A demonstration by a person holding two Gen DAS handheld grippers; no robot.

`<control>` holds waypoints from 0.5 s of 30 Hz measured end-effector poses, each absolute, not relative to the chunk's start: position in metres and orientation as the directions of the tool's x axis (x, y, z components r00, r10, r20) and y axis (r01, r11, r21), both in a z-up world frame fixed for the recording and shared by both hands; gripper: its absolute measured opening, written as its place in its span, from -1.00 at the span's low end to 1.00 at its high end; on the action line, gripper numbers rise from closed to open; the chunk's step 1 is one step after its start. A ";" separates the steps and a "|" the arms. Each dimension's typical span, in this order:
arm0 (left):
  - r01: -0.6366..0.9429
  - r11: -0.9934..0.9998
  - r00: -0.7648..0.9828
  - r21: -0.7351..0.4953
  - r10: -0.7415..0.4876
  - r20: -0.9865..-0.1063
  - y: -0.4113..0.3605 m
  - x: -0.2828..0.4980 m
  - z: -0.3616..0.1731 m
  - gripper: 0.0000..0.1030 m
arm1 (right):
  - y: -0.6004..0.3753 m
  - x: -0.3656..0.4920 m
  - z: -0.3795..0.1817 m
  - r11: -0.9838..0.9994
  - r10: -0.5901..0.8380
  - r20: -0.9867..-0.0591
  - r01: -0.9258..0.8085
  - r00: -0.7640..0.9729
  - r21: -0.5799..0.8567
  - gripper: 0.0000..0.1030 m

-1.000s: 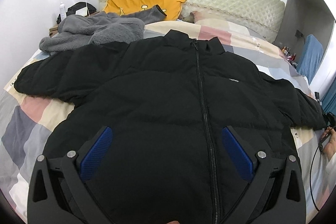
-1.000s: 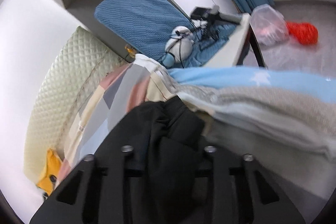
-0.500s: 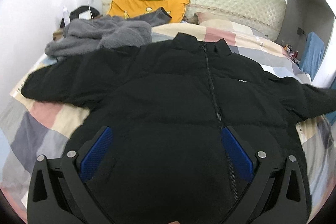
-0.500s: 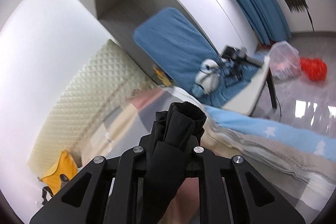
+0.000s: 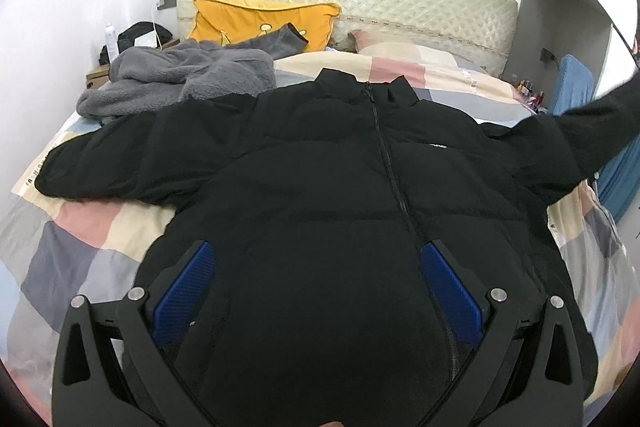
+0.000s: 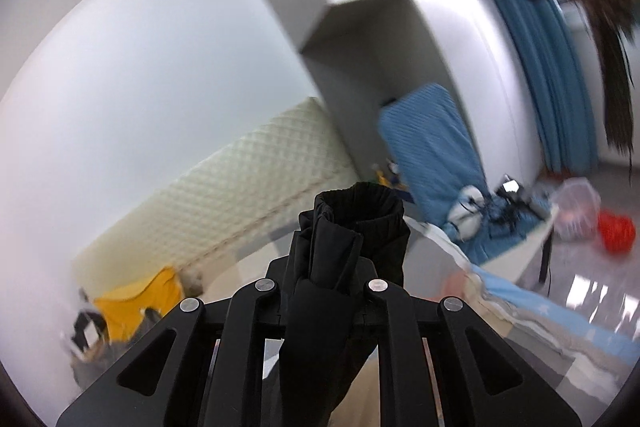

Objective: Fold large clothes
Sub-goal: 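Lift the sleeve with the right tool and fold it across the jacket body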

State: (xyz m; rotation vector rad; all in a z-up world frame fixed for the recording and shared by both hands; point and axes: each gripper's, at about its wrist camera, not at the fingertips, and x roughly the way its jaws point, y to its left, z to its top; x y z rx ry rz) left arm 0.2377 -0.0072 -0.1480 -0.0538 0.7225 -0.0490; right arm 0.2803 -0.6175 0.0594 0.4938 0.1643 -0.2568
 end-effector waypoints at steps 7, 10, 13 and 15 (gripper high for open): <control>0.057 0.997 0.786 -0.042 -0.071 -0.615 0.009 0.217 -0.131 1.00 | -0.502 0.286 0.118 0.933 -0.109 -0.191 0.167 0.976 0.320 -0.77; 0.055 0.998 0.803 -0.033 -0.064 -0.592 0.023 0.212 -0.124 1.00 | -0.448 0.299 0.133 0.959 -0.060 -0.187 0.108 0.981 0.262 -0.77; 0.047 0.997 0.803 -0.060 -0.074 -0.591 0.039 0.211 -0.123 1.00 | -0.394 0.314 0.134 0.979 -0.017 -0.208 0.059 0.978 0.197 -0.77; 0.033 0.998 0.807 -0.055 -0.059 -0.588 0.049 0.211 -0.122 1.00 | -0.354 0.326 0.128 0.987 0.030 -0.220 0.006 0.975 0.162 -0.77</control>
